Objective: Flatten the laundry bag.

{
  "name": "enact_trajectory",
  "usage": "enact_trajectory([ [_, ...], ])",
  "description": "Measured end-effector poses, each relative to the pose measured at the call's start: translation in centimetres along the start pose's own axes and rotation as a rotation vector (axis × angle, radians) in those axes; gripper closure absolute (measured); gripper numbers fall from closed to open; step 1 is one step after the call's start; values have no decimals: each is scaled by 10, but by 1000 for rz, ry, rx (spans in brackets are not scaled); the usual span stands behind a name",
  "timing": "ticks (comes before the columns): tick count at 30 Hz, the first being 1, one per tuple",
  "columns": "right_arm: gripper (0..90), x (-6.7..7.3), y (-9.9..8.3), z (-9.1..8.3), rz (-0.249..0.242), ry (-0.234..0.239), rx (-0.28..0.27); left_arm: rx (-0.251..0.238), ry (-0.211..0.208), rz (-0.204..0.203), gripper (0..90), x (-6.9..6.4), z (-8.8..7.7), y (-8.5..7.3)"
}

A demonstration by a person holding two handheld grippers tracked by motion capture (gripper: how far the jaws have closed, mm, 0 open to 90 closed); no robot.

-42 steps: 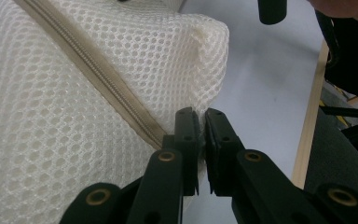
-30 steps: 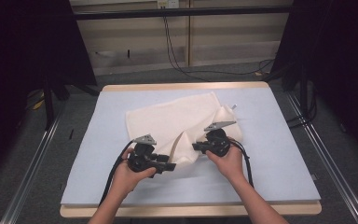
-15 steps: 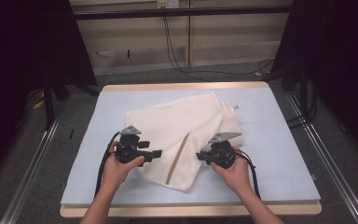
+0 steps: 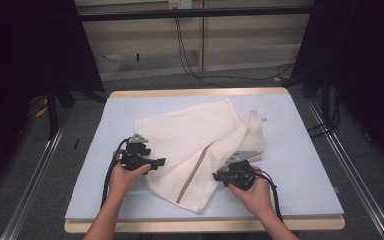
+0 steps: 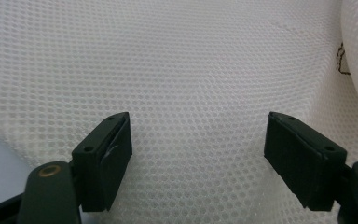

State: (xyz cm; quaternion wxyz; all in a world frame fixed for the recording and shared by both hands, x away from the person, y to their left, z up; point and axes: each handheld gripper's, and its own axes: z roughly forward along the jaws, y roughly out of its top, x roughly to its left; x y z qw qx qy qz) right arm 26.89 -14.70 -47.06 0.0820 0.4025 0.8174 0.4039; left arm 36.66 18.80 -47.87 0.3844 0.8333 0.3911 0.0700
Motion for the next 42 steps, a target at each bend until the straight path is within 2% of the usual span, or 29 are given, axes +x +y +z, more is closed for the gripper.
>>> enact_trajectory([
  [4, 869, 1, -4, -3, 2, 0, -10, -13, -22, -5, 232, -2, -1, 0],
  [6, 869, 1, -5, -3, 2, -1, -9, -4, -52, 17, 254, -5, -3, 3],
  [10, 868, 1, -5, -3, 3, -3, -10, 28, -96, 55, 262, -16, 2, 3],
  [12, 868, 1, -5, -3, 4, -1, -9, 47, -74, 125, 295, -21, 7, 2],
  [14, 868, 1, -5, -3, 2, -4, -9, 71, -33, 163, 366, -26, 6, 3],
  [15, 868, 1, -5, -3, 2, -5, -8, 83, -18, 170, 419, -29, 6, 3],
  [16, 868, 1, -5, -3, 2, -6, -8, 87, -27, 185, 450, -31, 6, 4],
  [17, 868, 1, -5, -3, 0, -6, -7, 91, -40, 184, 577, -36, 6, 4],
  [18, 869, 1, -5, -3, 2, -8, -7, 96, -23, 187, 642, -40, 6, 4],
  [20, 868, 0, -4, -3, 9, -9, -5, 111, -13, 180, 742, -46, 6, 5],
  [22, 869, -1, -3, -3, 13, -10, -8, 118, -3, 180, 812, -47, 6, 6],
  [24, 869, -1, -3, -4, 13, -13, -12, 120, -15, 162, 862, -44, 6, 7],
  [26, 869, -1, -2, -6, 11, -11, -14, 118, -20, 139, 882, -41, 5, 9],
  [28, 868, -1, -1, -7, 12, -4, -22, 102, 19, 149, 889, -39, 4, 11],
  [34, 869, 1, 0, -11, 6, 3, -33, -3, 97, 69, 891, -19, -2, 16],
  [36, 869, 3, -2, -11, 16, 7, -38, -23, 124, 57, 891, -14, -4, 17],
  [38, 869, 6, -5, -10, 5, 5, -28, -53, 131, 21, 891, -13, -3, 17],
  [39, 869, 7, -7, -9, -6, -1, -17, -36, 142, 55, 891, -13, -4, 17],
  [42, 864, 9, -12, -8, -4, -2, -15, -35, 141, 63, 885, -15, -1, 16],
])
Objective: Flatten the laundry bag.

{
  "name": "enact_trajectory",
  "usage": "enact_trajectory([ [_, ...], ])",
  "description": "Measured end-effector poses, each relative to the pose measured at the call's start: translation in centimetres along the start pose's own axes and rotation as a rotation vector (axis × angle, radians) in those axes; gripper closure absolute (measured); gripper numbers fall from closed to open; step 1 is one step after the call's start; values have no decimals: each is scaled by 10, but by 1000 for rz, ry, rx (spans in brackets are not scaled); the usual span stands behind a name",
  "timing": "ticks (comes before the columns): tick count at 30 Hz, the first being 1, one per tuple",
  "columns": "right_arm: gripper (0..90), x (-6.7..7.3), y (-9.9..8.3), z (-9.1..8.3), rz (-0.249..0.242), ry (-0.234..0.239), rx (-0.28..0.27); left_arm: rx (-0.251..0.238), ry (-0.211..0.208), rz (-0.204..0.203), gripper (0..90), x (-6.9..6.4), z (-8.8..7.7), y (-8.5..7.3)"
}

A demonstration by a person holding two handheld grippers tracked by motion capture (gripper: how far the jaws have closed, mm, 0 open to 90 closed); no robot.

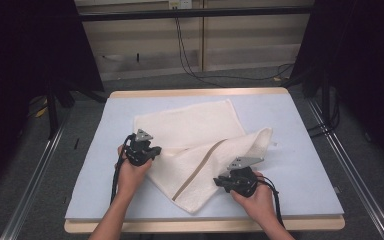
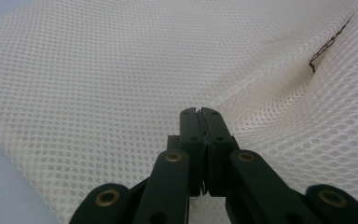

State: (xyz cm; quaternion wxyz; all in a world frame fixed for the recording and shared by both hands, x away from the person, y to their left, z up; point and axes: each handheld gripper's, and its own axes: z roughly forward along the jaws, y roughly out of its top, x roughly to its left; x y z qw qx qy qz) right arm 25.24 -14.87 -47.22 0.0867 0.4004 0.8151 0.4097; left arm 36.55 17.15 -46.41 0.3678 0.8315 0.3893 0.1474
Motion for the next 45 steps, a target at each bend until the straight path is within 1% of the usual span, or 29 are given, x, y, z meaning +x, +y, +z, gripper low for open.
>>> enact_trajectory([
  [1, 854, 0, -1, -1, 5, 5, -6, 7, -12, 0, 880, 1, 0, 0],
  [3, 829, 0, -2, -2, 1, 6, -16, -6, -30, -22, 872, 3, 0, -2],
  [4, 817, -1, -2, -4, 5, 14, -10, -5, -38, -20, 869, 4, -1, -3],
  [5, 811, -1, -2, -6, 15, 17, 1, -26, -44, -48, 866, 3, 1, -4],
  [7, 748, -4, -3, -8, 22, 35, -5, -26, -47, -48, 851, 4, 0, -5],
  [9, 715, -6, -4, -12, 11, 34, -1, -29, -50, -44, 840, 5, -1, -5],
  [11, 665, -9, -4, -17, 13, 39, -18, -27, -48, -41, 833, 6, -2, -5],
  [13, 657, -12, -5, -22, -10, 7, -9, -25, -50, -45, 824, 6, -1, -6],
  [14, 654, -15, -6, -26, -15, -1, -10, -23, -48, -43, 819, 6, -1, -6],
  [17, 651, -26, -11, -37, 2, -33, -20, -32, -44, -55, 798, 6, -2, -6],
  [19, 635, -33, -15, -44, 26, -58, -28, -36, -48, -69, 781, 6, -3, -5],
  [20, 631, -38, -16, -48, 35, -74, -36, -36, -46, -64, 781, 7, -4, -6],
  [22, 625, -46, -19, -55, 55, -100, -44, -43, -49, -72, 781, 9, -6, -5],
  [23, 621, -50, -20, -57, 63, -112, -50, -35, -49, -69, 781, 10, -7, -5],
  [24, 621, -55, -21, -60, 70, -123, -52, -38, -57, -72, 783, 12, -8, -5],
  [26, 610, -63, -24, -64, 86, -157, -61, -48, -54, -86, 788, 13, -9, -6],
  [29, 582, -75, -28, -69, 117, -192, -70, -44, -66, -92, 785, 15, -11, -7],
  [30, 573, -79, -28, -69, 125, -200, -70, -48, -60, -96, 774, 15, -11, -7],
  [31, 568, -83, -29, -70, 130, -209, -73, -44, -51, -100, 754, 14, -11, -7],
  [32, 568, -85, -30, -70, 137, -207, -78, -41, -47, -102, 725, 14, -11, -7],
  [34, 560, -89, -30, -70, 135, -213, -81, -29, -48, -105, 679, 13, -12, -7],
  [35, 559, -90, -30, -69, 136, -209, -90, -27, -44, -101, 635, 12, -12, -7],
  [36, 559, -91, -29, -69, 126, -210, -93, -25, -53, -102, 578, 12, -13, -7],
  [37, 559, -92, -29, -68, 114, -216, -92, -25, -46, -101, 545, 11, -14, -7],
  [38, 559, -93, -28, -67, 106, -221, -86, -27, -52, -107, 510, 11, -15, -7],
  [40, 559, -94, -28, -66, 113, -222, -79, -25, -47, -111, 450, 11, -19, -6],
  [42, 555, -95, -29, -67, 112, -224, -75, -16, -64, -128, 397, 11, -22, -7],
  [43, 546, -95, -29, -68, 116, -226, -74, -8, -71, -124, 379, 12, -24, -7],
  [45, 534, -95, -29, -69, 114, -244, -73, -15, -71, -142, 357, 12, -28, -9],
])
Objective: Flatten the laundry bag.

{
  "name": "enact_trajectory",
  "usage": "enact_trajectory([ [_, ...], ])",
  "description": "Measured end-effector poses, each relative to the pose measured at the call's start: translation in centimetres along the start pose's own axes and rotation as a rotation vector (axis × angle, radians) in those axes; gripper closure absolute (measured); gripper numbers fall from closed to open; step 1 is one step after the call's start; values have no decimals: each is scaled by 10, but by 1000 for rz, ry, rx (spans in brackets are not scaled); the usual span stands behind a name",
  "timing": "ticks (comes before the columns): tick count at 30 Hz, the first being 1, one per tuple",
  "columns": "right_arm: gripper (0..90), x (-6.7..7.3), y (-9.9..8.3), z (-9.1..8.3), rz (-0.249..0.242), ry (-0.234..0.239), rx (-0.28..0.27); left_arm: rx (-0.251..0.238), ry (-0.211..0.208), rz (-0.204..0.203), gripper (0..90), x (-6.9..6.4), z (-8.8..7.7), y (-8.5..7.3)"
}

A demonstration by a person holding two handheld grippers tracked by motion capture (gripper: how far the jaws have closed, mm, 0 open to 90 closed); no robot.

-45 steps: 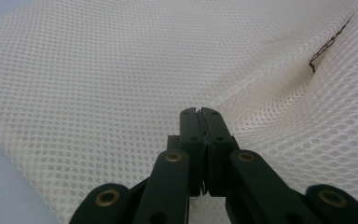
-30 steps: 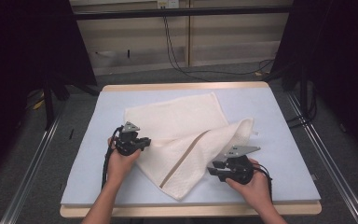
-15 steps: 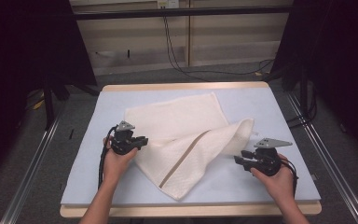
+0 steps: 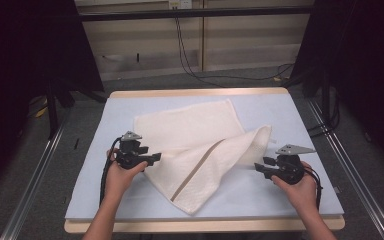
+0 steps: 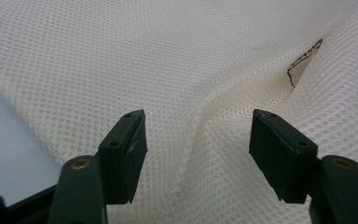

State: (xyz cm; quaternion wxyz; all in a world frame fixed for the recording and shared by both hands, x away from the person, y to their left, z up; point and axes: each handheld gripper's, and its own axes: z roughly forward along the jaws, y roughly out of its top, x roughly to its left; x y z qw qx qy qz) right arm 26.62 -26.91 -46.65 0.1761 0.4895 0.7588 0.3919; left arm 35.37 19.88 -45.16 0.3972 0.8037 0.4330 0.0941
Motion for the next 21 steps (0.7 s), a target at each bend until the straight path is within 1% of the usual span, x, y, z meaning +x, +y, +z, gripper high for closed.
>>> enact_trajectory([
  [1, 531, -1, 0, -1, -3, -3, 3, -6, -1, -13, 346, 1, -2, -1],
  [2, 528, -2, 0, -1, -1, -7, 0, 1, 9, -12, 336, 3, -5, -2],
  [3, 528, -3, -1, -1, 10, -5, -6, -4, 11, -31, 319, 4, -8, -3],
  [4, 528, -4, -1, 0, 11, -3, -7, -7, 18, -40, 306, 6, -10, -5],
  [6, 519, -4, 0, 2, 8, -7, -1, 6, 25, -47, 295, 8, -14, -9],
  [9, 519, -4, 1, 5, 1, -4, 1, 28, 17, -54, 297, 8, -16, -16],
  [11, 519, -5, 2, 7, -5, -5, -1, 34, 1, -57, 318, 6, -15, -20],
  [12, 520, -5, 3, 8, -3, -3, -3, 38, 7, -59, 318, 5, -14, -22],
  [13, 524, -6, 3, 8, -4, -4, -6, 58, 18, -51, 318, 4, -12, -24],
  [14, 532, -7, 4, 9, -8, -1, -11, 80, 18, -58, 332, 3, -9, -27],
  [15, 549, -7, 5, 10, -8, 6, -15, 102, 14, -49, 344, 4, -8, -28],
  [16, 568, -7, 5, 10, -12, 14, -21, 117, 18, -54, 351, 3, -7, -30],
  [17, 588, -7, 6, 11, -17, 19, -16, 132, 33, -54, 380, 1, -6, -31],
  [18, 602, -6, 6, 12, -20, 18, -15, 126, 51, -46, 411, -1, -6, -32],
  [19, 634, -7, 7, 13, -33, 17, -7, 121, 68, -49, 463, -3, -5, -33],
  [20, 690, -6, 7, 13, -41, 22, -5, 126, 81, -38, 536, -4, -6, -34],
  [21, 748, -6, 7, 14, -48, 38, -9, 125, 95, -42, 580, -4, -6, -34],
])
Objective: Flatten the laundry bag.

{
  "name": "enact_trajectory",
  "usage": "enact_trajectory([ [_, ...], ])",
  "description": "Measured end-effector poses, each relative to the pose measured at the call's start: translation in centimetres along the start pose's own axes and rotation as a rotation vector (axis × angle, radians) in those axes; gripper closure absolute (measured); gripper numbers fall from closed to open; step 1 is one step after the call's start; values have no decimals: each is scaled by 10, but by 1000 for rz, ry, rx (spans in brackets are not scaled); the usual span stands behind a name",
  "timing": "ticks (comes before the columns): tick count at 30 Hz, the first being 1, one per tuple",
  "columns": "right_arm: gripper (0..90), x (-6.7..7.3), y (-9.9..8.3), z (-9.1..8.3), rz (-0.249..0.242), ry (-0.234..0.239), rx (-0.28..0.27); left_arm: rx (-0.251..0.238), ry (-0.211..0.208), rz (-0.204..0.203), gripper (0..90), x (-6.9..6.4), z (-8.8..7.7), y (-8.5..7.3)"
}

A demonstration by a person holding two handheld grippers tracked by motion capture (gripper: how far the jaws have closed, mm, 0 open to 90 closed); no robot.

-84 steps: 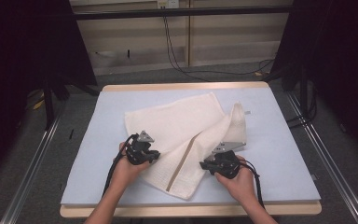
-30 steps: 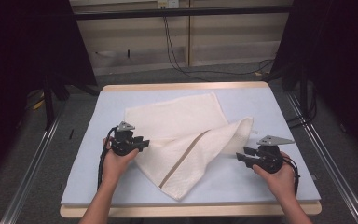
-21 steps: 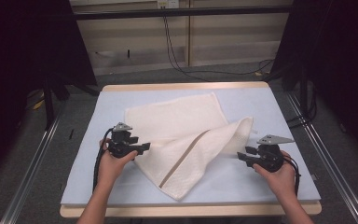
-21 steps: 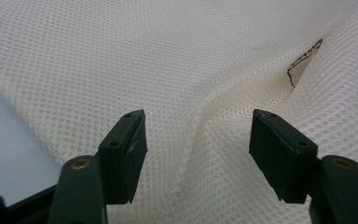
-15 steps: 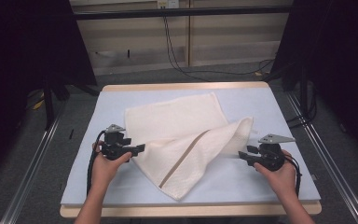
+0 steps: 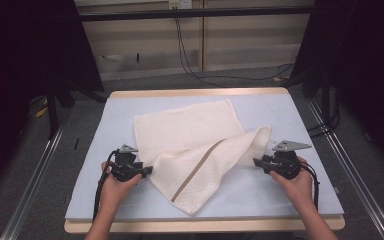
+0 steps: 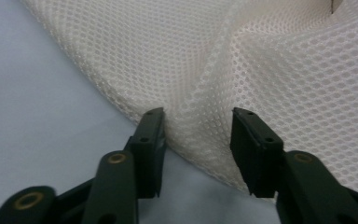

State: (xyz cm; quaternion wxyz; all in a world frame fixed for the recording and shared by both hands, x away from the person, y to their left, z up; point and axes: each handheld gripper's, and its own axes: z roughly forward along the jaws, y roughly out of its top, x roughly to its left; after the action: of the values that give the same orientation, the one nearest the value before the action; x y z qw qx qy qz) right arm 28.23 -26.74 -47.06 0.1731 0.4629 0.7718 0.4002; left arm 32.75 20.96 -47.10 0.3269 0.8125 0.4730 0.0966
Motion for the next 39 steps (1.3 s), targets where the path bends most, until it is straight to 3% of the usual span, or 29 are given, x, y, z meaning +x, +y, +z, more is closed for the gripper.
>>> enact_trajectory([
  [1, 778, 0, 0, 0, 0, 10, 3, -2, 6, -12, 637, 1, 0, 0],
  [4, 813, 0, 0, 1, -22, 18, 6, 7, -32, -55, 770, 3, 0, 1],
  [6, 819, 0, 0, 1, -43, 19, 4, 39, -59, -62, 848, 7, -1, 5],
  [9, 822, -1, 1, 0, -72, 16, -9, 57, -52, -92, 867, 16, -6, 11],
  [12, 823, -3, 1, -2, -97, 22, -21, 35, -91, -152, 868, 34, -13, 11],
  [15, 823, -2, 0, -2, -121, 44, -36, 25, -113, -166, 868, 45, -16, 11],
  [17, 824, 0, 0, -3, -150, 60, -42, 3, -130, -197, 868, 50, -19, 12],
  [22, 819, 5, -4, -5, -223, 88, -44, 10, -137, -197, 862, 52, -18, 12],
  [24, 798, 5, -7, -6, -212, 87, -40, 25, -126, -171, 828, 50, -17, 13],
  [26, 798, 4, -10, -8, -209, 81, -35, -15, -98, -168, 722, 45, -21, 15],
  [28, 803, 4, -10, -10, -209, 83, -34, -84, -116, -178, 588, 38, -26, 19],
  [30, 804, 6, -9, -10, -214, 75, -33, -111, -112, -129, 535, 29, -29, 25],
  [32, 803, 7, -9, -10, -214, 77, -32, -133, -136, -75, 473, 16, -24, 29],
  [34, 803, 6, -9, -9, -210, 77, -35, -122, -158, -25, 473, 2, -15, 32],
  [35, 803, 6, -9, -9, -213, 83, -33, -127, -157, -7, 472, -5, -11, 33],
  [36, 804, 7, -9, -10, -217, 79, -28, -134, -182, 8, 473, -11, -7, 35],
  [37, 806, 7, -10, -10, -219, 78, -27, -146, -188, 42, 472, -18, -2, 37],
  [39, 805, 8, -10, -11, -230, 89, -27, -162, -171, 104, 464, -29, 5, 39],
])
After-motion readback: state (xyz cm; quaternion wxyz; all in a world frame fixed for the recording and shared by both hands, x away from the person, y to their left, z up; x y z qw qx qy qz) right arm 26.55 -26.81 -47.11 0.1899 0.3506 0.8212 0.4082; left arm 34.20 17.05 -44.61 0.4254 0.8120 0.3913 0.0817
